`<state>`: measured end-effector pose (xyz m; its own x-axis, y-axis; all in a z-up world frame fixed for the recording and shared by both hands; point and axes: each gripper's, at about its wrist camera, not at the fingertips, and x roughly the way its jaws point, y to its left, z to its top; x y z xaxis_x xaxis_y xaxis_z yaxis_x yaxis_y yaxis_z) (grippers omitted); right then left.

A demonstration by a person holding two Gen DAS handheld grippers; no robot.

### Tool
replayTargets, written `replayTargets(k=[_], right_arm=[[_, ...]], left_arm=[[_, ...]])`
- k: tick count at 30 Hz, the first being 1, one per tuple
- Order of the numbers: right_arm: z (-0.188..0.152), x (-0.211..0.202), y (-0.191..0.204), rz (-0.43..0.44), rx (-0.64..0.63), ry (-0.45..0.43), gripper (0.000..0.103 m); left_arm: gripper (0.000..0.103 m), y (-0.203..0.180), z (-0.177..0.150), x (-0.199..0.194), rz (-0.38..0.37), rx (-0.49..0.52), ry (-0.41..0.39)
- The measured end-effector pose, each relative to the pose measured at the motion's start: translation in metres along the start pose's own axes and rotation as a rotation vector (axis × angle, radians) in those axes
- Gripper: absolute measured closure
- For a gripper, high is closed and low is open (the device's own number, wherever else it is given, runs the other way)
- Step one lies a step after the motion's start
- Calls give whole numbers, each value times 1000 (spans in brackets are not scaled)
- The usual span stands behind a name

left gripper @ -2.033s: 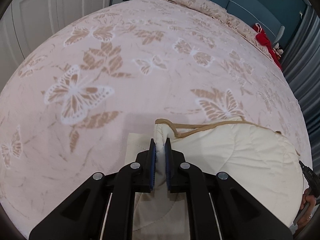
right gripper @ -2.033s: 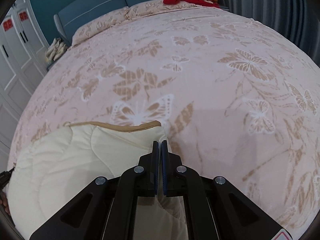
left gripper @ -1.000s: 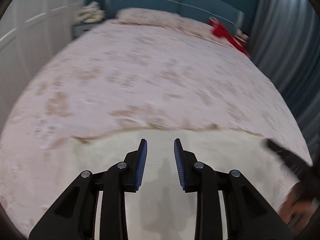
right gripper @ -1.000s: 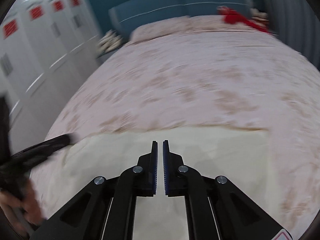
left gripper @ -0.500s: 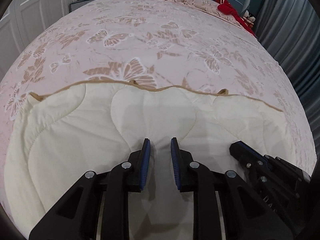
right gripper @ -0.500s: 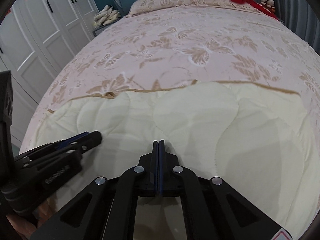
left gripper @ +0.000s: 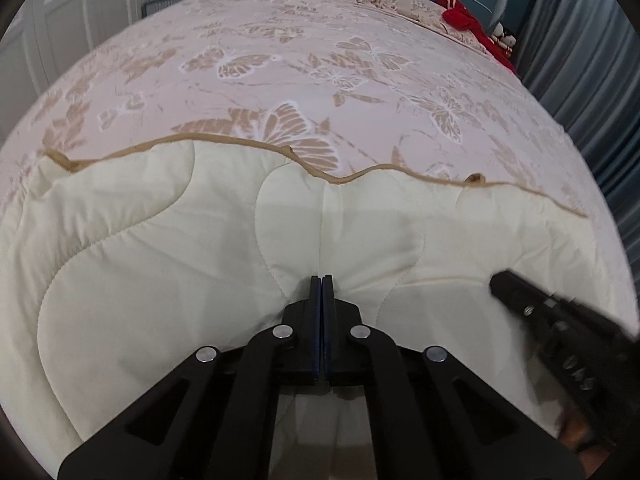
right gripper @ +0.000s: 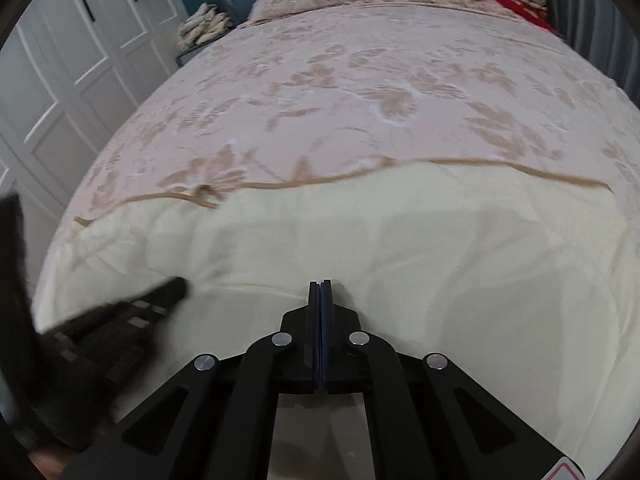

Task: Fold large clothes

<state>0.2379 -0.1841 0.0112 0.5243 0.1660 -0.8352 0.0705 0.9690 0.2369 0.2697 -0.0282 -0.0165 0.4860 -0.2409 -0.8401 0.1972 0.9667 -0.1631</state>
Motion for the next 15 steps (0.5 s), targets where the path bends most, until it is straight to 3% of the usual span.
replayTargets(k=[10,15], right_arm=[[13,49,12,15,26,54,103],[13,63,5,39,45,44,103]], left_arm=[[103,1,0,6,-20,-21,-13],[102,18,9,16,-106,-111,4]])
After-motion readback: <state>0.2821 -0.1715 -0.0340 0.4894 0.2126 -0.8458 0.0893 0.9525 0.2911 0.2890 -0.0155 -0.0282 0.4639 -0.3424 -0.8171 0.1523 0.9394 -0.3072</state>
